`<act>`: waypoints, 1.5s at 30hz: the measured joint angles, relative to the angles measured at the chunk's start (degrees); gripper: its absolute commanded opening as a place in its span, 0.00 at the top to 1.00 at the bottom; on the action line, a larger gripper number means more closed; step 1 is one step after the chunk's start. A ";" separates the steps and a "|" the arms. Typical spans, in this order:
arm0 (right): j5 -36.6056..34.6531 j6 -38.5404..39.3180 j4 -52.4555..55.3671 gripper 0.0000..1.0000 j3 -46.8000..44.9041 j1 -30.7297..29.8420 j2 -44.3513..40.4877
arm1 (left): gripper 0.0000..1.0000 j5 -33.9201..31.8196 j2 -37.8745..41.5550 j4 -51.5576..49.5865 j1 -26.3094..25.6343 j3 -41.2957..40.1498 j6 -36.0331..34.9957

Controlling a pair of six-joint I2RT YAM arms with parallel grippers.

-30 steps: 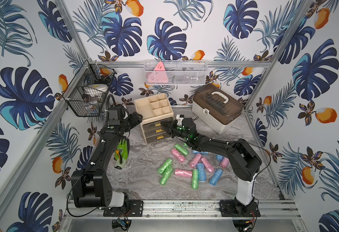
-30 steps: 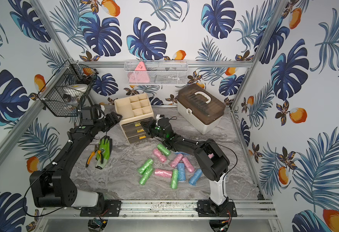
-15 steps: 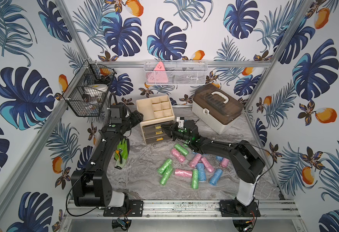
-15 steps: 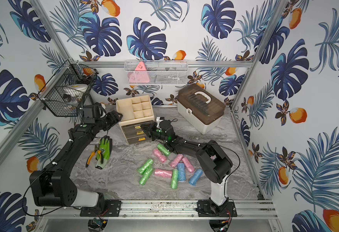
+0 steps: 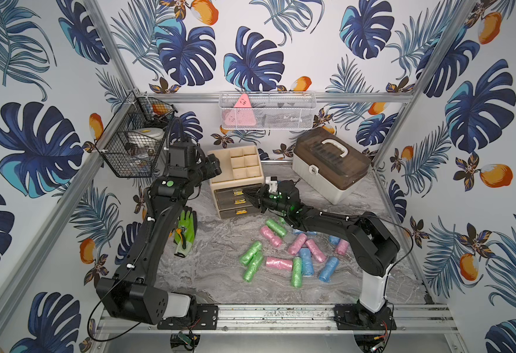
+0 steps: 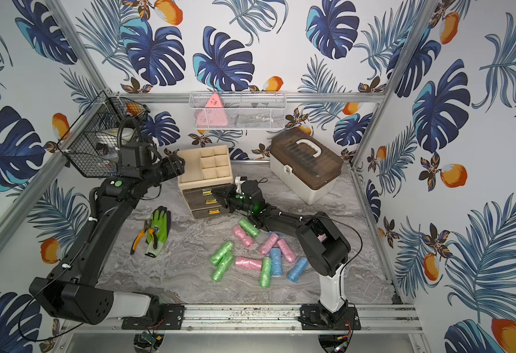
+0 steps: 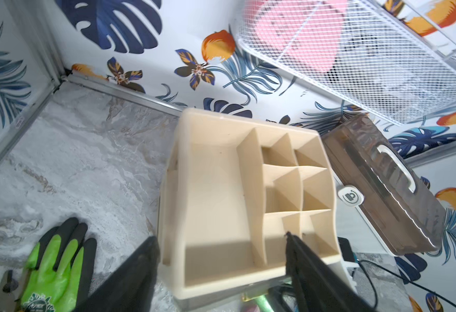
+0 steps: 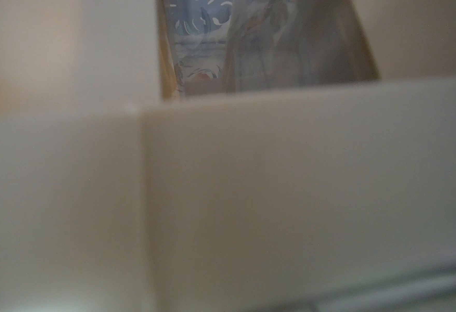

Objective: Sort the rolls of trash bags by color and place them into the drawer
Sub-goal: Open the drawer in the storage box.

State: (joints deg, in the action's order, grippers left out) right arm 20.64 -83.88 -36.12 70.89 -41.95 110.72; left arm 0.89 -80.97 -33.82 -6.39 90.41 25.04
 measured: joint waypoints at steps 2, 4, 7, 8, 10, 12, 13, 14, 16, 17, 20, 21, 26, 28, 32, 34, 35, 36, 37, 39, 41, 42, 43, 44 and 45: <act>0.35 0.39 0.85 0.95 0.63 0.00 0.17 | 0.24 -0.61 -3.63 -2.67 -2.62 4.81 -2.43; 0.61 0.57 1.70 0.95 1.09 0.02 0.20 | 0.24 -1.22 -6.86 -5.81 -4.37 8.33 -4.26; 0.96 0.87 2.58 0.95 1.88 0.00 0.48 | 0.24 -2.82 -10.80 -9.60 -5.75 12.00 -6.29; 1.07 0.98 2.80 0.95 2.08 0.00 0.55 | 0.25 -3.43 -11.96 -10.58 -6.14 12.90 -7.02; 1.29 1.03 3.28 0.95 2.45 0.00 0.63 | 0.25 -4.26 -13.77 -11.91 -6.84 13.94 -7.61; 1.46 1.29 3.69 0.94 2.73 0.00 0.72 | 0.27 -5.01 -14.99 -12.70 -7.19 14.29 -8.33; 1.51 1.42 3.72 0.94 2.80 0.00 0.79 | 0.28 -5.27 -15.56 -12.96 -7.34 14.56 -8.48; 1.62 1.44 3.91 0.94 2.86 0.00 0.79 | 0.29 -5.55 -16.31 -13.05 -7.41 14.88 -8.52; 1.70 1.51 4.00 0.94 2.97 0.00 0.85 | 0.32 -5.97 -17.49 -13.16 -7.45 15.43 -8.66; 1.81 1.64 4.02 0.94 3.04 0.02 0.87 | 0.33 -6.16 -18.05 -13.16 -7.50 15.63 -8.66; 2.29 1.88 4.00 0.94 3.30 0.00 1.18 | 0.35 -6.75 -19.30 -13.07 -7.54 15.85 -8.66; 2.34 1.88 4.00 0.94 3.34 0.02 1.22 | 0.36 -6.80 -19.45 -12.94 -7.54 15.85 -8.63; 2.51 1.90 3.93 0.94 3.34 0.02 1.27 | 0.38 -6.80 -19.58 -11.39 -7.56 15.78 -8.17; 2.60 2.03 3.93 0.94 3.32 0.07 1.27 | 0.38 -6.78 -19.26 -10.40 -7.56 15.04 -7.72; 2.75 2.10 3.96 0.94 3.34 0.09 1.27 | 0.37 -6.36 -17.09 -8.79 -7.56 12.24 -6.71; 2.82 2.10 3.96 0.94 3.34 0.13 1.27 | 0.37 -6.38 -16.52 -8.20 -7.54 11.87 -6.43; 2.91 2.10 3.96 0.95 3.34 0.17 1.27 | 0.38 -6.43 -16.50 -7.72 -7.54 11.87 -6.14; 2.97 2.10 3.96 0.95 3.34 0.17 1.27 | 0.40 -6.54 -16.50 -7.32 -7.54 11.87 -5.64; 2.99 2.10 3.96 0.95 3.34 0.17 1.27 | 0.43 -6.64 -16.59 -7.10 -7.54 11.91 -5.53; 2.97 2.10 3.82 0.95 3.26 0.17 1.27 | 0.47 -6.78 -17.00 -6.75 -7.54 12.35 -5.51; 2.99 2.08 3.41 0.95 3.04 0.17 1.29 | 0.54 -6.78 -18.25 -6.32 -7.54 13.62 -5.46; 2.99 2.08 3.17 0.95 2.97 0.17 1.36 | 0.56 -6.78 -18.99 -6.21 -7.54 14.25 -5.44; 3.06 2.05 2.93 0.95 2.95 0.17 1.44 | 0.57 -6.75 -19.80 -6.08 -7.54 14.80 -5.44; 3.17 2.05 2.80 0.95 2.95 0.20 1.49 | 0.59 -6.78 -20.48 -6.05 -7.54 15.10 -5.46; 3.19 2.05 2.75 0.95 2.95 0.20 1.51 | 0.61 -6.78 -20.90 -6.10 -7.54 15.13 -5.44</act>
State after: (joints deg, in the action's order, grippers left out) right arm 23.83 -81.82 -33.36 73.84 -41.76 112.22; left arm -5.89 -101.86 -39.92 -13.93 105.54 19.59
